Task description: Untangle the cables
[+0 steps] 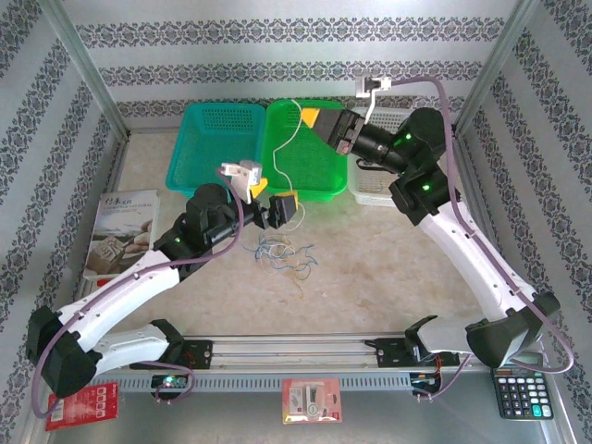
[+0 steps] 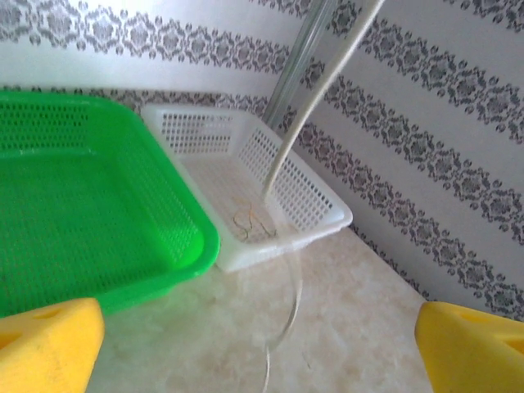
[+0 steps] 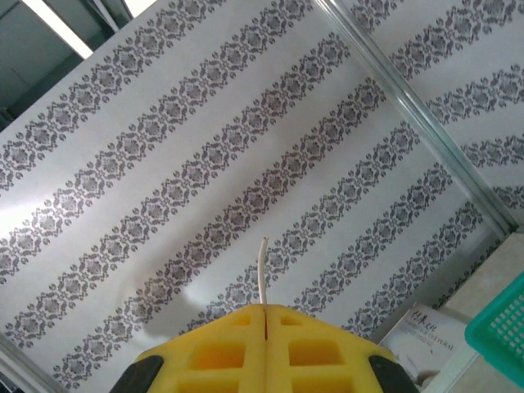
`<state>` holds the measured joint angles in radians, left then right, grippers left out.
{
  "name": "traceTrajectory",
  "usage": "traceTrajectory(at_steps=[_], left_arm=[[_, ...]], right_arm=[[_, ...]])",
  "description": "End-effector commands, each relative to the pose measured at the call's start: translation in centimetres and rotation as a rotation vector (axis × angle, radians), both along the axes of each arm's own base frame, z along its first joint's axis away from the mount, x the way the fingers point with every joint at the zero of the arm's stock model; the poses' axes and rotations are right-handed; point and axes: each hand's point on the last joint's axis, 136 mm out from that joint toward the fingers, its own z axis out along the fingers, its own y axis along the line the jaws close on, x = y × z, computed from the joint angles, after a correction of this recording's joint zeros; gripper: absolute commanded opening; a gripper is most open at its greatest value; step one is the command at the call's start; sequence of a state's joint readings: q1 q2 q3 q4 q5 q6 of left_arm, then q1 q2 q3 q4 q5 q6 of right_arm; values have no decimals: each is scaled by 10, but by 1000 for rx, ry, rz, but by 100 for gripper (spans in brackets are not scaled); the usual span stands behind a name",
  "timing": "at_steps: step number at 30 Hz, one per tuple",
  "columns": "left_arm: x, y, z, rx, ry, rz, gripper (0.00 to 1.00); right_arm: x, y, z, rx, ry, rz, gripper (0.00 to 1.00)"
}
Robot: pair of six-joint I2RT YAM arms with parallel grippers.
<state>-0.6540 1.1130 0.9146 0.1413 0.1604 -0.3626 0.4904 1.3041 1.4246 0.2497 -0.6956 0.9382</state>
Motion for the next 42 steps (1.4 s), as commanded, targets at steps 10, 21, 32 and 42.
traceTrajectory(at_steps=[10,21,32,42], left_arm=[[29,8,17,-3,-56,55,92],[17,-8,-26,-97,44,-54,66],[19,-21,-39,-127,94,-105,1],[19,-2,24,-180,51,-11,0]], right_arm=[[-32,19,-12,-9,-28,61,0],[-27,11,18,36,-69,33,0],[-14,5,9,50,-42,-2,0],[34,-23,-113,-35,165,-167,50]])
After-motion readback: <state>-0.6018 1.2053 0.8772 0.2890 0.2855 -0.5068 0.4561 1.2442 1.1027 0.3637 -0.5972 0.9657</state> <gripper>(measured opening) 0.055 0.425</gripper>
